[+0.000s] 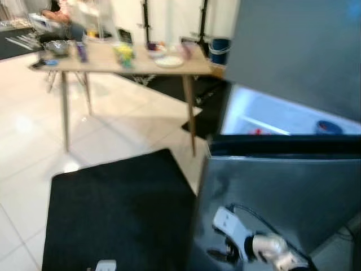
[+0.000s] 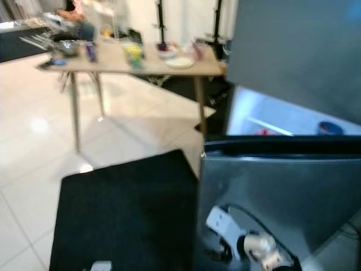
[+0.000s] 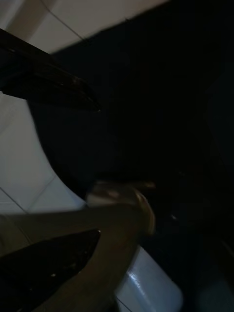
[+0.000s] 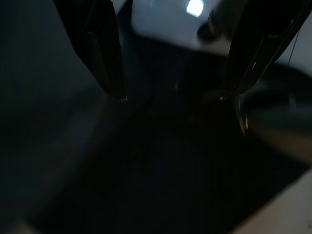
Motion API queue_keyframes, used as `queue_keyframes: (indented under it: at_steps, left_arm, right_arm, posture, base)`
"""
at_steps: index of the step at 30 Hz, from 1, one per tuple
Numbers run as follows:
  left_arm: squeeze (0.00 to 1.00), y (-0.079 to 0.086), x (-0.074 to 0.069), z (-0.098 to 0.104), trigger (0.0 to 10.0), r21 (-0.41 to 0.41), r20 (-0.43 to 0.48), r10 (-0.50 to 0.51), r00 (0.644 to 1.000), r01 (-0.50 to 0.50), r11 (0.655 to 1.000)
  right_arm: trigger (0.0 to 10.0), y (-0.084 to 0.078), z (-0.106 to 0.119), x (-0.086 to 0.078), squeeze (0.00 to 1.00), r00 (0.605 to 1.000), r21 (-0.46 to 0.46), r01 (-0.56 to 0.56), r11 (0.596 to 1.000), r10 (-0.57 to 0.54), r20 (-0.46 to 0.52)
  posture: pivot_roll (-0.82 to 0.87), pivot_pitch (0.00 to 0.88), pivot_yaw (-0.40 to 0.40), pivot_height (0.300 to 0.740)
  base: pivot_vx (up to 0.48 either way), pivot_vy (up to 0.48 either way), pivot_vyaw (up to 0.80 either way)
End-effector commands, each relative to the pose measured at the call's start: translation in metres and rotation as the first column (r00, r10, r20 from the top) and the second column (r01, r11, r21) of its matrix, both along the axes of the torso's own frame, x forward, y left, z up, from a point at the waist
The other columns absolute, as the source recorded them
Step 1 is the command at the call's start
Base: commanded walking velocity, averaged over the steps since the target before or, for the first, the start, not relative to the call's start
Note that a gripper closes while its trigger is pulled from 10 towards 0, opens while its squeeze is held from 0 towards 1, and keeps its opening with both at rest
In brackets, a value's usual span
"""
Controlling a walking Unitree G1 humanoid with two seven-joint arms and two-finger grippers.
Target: Restocking fridge
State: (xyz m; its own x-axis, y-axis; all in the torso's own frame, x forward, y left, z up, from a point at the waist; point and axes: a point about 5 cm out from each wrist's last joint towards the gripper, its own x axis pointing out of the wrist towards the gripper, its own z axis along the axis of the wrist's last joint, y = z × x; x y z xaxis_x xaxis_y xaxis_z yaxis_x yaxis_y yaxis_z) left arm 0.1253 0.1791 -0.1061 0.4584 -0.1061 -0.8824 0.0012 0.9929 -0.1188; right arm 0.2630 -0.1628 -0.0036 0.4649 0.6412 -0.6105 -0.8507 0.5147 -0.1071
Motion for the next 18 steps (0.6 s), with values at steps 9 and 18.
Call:
queue_keyframes:
  at_steps: [9,18]
  left_arm:
    - [0.0,-0.0085,-0.012,-0.0048,10.0,-0.017,-0.053,-0.026,0.998,0.025,1.0]
    - [0.0,-0.0102,-0.0109,-0.0044,10.0,-0.024,-0.044,-0.044,0.998,0.043,0.999]
  right_arm:
    - [10.0,-0.0072,-0.0051,-0.0048,0.0,1.0,-0.03,-0.003,1.0,0.003,-0.025]
    - [10.0,-0.0068,-0.0045,-0.0037,0.0,1.0,-0.031,-0.006,1.0,0.005,-0.018]
  posture:
    - [-0.06,0.023,-0.023,0.74]
    - [-0.07,0.024,-0.023,0.74]
  base:
    - [0.0,0.0,0.0]
    - [0.0,0.0,0.0]
